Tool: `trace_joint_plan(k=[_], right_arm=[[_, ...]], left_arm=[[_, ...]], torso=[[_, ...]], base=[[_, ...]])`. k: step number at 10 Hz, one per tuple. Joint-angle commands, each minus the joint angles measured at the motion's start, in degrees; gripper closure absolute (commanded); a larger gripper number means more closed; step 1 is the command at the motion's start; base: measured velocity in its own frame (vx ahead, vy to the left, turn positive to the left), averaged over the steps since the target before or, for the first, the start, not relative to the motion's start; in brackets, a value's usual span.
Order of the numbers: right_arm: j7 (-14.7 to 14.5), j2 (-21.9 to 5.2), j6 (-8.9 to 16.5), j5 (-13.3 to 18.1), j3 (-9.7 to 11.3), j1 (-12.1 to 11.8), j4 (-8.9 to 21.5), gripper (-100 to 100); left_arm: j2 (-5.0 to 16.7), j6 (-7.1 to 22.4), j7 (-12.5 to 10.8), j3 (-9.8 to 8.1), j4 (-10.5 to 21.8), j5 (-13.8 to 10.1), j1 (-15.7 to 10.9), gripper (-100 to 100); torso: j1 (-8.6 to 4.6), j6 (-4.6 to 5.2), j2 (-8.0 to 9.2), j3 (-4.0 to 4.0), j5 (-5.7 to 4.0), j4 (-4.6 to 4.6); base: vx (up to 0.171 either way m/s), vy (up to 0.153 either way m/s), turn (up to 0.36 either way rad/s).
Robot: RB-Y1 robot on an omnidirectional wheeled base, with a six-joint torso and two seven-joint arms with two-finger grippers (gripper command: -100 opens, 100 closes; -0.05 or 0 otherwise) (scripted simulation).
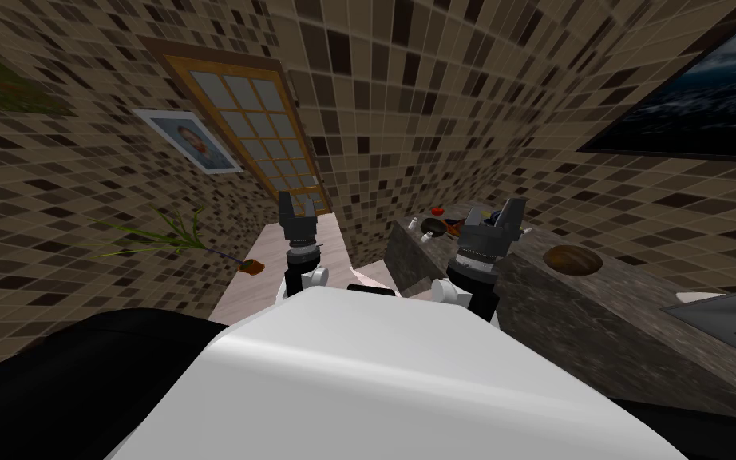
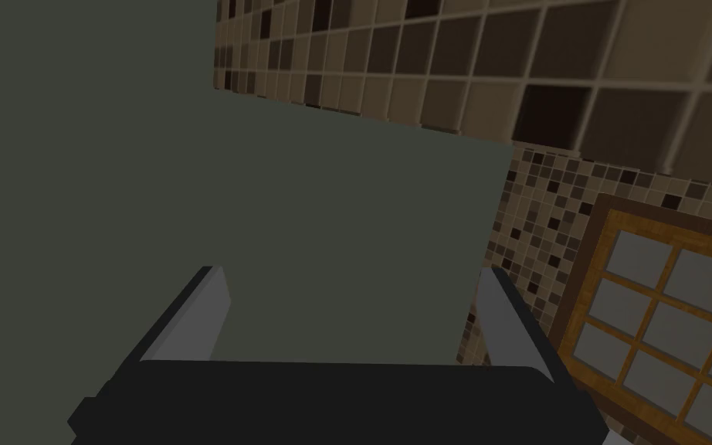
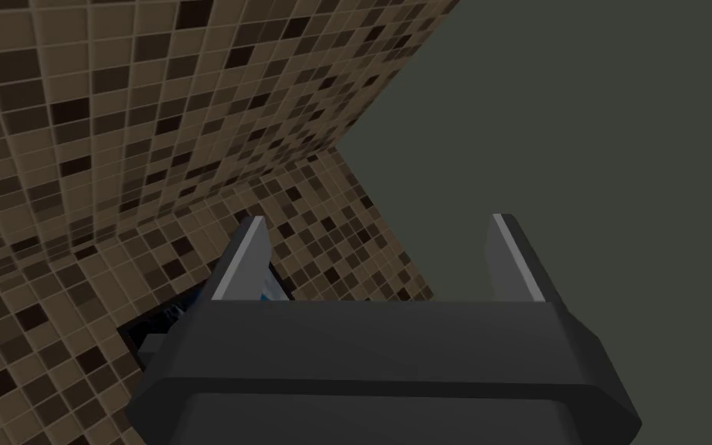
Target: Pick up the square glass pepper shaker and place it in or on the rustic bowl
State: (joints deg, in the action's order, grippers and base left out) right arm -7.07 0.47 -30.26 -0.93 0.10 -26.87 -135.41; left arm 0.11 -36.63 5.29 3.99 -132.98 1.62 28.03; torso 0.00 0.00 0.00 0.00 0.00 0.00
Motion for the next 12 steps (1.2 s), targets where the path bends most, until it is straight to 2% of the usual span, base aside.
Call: trace_joint_plan(k=[1,4,7,8,11,12], right_arm=[[-0.12,-1.82,0.17,0.26,-0.22,0.37,0.72,-100],[-0.55,-5.85,0.90,1.26,-0.98,1.64,3.69,-100],[-1.15,-9.72,2.22,2.86,-1.97,3.45,8.47,-100],[-1.15,-9.72,2.22,2.86,-1.97,3.45,8.70,-100],[-1.82,-13.39,4.10,4.98,-3.18,5.80,14.61,-100],[-1.82,-13.39,4.10,4.98,-3.18,5.80,15.38,-100]], left_arm=[[0.00,0.00,0.00,0.00,0.00,0.00,0.00,0],[0.00,0.00,0.00,0.00,0.00,0.00,0.00,0],[-0.01,0.00,0.00,0.01,0.00,0.00,0.00,0],[-0.01,0.00,0.00,0.01,0.00,0.00,-0.01,0],[-0.01,0.00,0.00,0.01,0.00,0.00,0.00,0],[-0.01,0.00,0.00,0.01,0.00,0.00,-0.01,0]], torso=[[0.00,0.00,0.00,0.00,0.00,0.00],[0.14,0.00,0.08,0.05,0.03,0.02],[0.32,-0.01,0.12,0.07,0.07,0.02],[0.35,0.00,0.15,0.08,0.08,0.03],[0.31,0.00,0.12,0.07,0.06,0.02],[0.39,-0.01,0.15,0.09,0.09,0.03]], base=[[-0.007,0.015,0.004],[-0.025,0.040,0.005],[-0.037,0.088,0.013],[-0.029,0.067,-0.001],[-0.038,0.085,0.020],[-0.024,0.079,0.005]])
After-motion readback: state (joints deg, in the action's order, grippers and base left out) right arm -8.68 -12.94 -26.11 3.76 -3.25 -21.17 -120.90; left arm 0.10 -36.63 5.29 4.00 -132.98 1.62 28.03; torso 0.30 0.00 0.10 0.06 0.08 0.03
